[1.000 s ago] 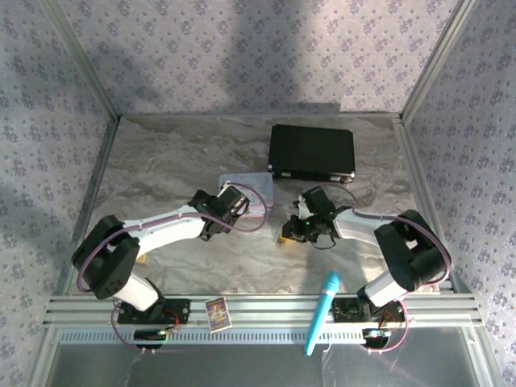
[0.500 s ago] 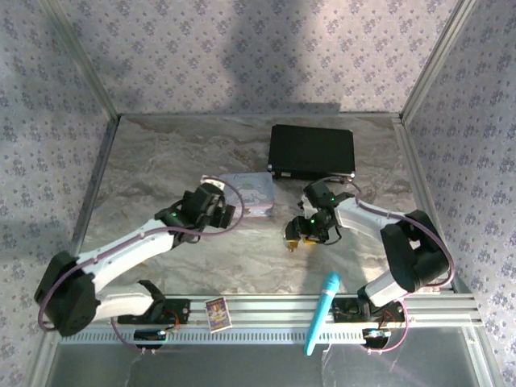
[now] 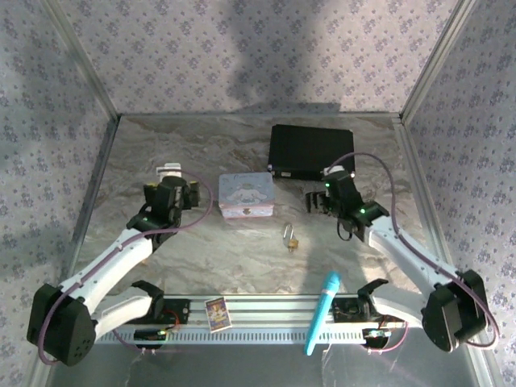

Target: Unlock the padlock with the key

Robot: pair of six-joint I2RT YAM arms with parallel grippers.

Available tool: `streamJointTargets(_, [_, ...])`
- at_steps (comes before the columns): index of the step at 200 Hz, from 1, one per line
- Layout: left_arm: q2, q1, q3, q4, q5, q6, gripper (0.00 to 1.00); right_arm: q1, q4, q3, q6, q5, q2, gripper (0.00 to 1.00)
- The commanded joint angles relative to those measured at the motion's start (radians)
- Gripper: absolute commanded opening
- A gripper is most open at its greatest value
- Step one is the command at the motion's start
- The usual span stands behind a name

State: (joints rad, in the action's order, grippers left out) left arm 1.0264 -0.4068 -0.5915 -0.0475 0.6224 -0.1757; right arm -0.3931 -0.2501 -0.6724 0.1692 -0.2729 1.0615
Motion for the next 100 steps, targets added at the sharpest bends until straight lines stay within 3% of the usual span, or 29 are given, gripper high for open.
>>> streamJointTargets(1, [0.039, 0.118, 0.058, 0.175, 0.056, 0.088, 1.0, 0.13, 0.241, 0.114, -0.088, -0.079, -0.044, 0.94])
streamJointTargets(16, [0.08, 0.181, 0.084, 0.237, 0.035, 0.071, 1.0, 0.242, 0.374, 0.195, -0.042, -0.093, -0.054, 0.94])
streamJointTargets(36, [0.151, 0.262, 0.133, 0.386, -0.09, 0.067, 1.0, 0.337, 0.591, 0.288, -0.042, -0.068, -0.002, 0.94])
streamJointTargets(52, [0.198, 0.301, 0.158, 0.487, -0.174, 0.085, 1.0, 0.356, 0.728, 0.312, -0.071, -0.064, 0.079, 0.93])
streamJointTargets(65, [0.237, 0.36, 0.188, 0.59, -0.312, 0.058, 1.0, 0.37, 0.874, 0.346, -0.107, 0.005, 0.141, 0.93])
streamJointTargets(75, [0.28, 0.393, 0.203, 0.664, -0.387, 0.05, 1.0, 0.369, 0.891, 0.333, -0.145, 0.028, 0.175, 0.92])
streamJointTargets(100, [0.33, 0.401, 0.211, 0.754, -0.39, 0.089, 1.0, 0.378, 0.998, 0.336, -0.196, 0.101, 0.285, 0.91])
